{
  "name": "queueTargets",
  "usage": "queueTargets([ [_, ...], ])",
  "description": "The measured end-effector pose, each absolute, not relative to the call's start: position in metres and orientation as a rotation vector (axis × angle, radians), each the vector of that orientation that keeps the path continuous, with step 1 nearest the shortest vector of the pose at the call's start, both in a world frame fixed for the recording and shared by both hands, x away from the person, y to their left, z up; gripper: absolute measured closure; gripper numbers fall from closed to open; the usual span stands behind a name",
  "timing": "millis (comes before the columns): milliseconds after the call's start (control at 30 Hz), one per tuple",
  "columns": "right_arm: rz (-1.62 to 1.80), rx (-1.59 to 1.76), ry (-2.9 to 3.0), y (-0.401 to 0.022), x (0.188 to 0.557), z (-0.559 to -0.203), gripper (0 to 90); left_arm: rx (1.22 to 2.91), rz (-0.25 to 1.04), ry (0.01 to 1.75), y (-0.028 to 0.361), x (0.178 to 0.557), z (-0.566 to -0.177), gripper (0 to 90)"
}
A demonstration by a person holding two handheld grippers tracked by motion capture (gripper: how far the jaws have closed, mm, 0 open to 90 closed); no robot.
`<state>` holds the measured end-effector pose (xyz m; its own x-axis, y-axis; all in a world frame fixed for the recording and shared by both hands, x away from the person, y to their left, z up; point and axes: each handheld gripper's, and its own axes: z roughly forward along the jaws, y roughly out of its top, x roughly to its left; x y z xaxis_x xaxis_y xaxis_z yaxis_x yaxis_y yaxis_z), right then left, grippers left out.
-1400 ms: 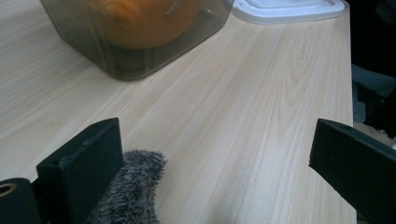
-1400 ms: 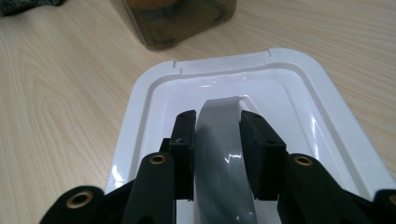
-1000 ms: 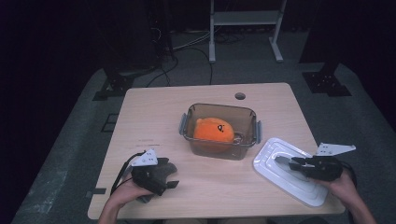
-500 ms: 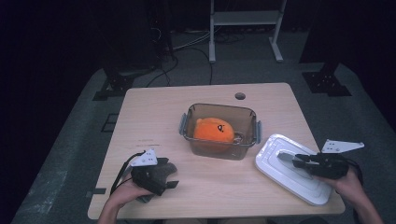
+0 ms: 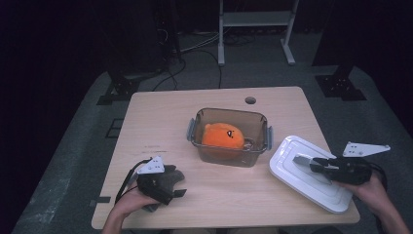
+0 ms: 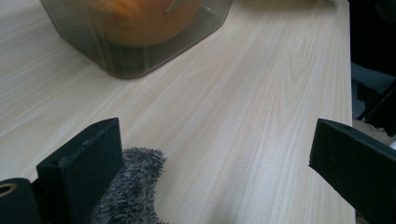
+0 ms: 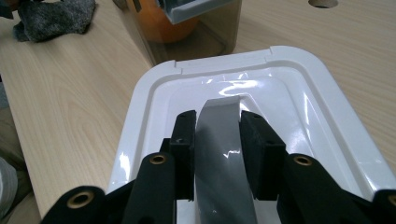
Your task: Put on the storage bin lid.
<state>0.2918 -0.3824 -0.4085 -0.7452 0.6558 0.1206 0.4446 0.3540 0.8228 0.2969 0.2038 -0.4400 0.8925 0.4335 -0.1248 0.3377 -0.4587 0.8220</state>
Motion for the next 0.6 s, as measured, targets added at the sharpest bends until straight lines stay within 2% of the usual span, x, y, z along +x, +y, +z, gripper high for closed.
queueTargets([
  [600,1.331,0.944,2.364,-0.388,0.282,-0.377,66.5,2.093,0.125,0.554,0.204,0.296,-0.440,2.0],
])
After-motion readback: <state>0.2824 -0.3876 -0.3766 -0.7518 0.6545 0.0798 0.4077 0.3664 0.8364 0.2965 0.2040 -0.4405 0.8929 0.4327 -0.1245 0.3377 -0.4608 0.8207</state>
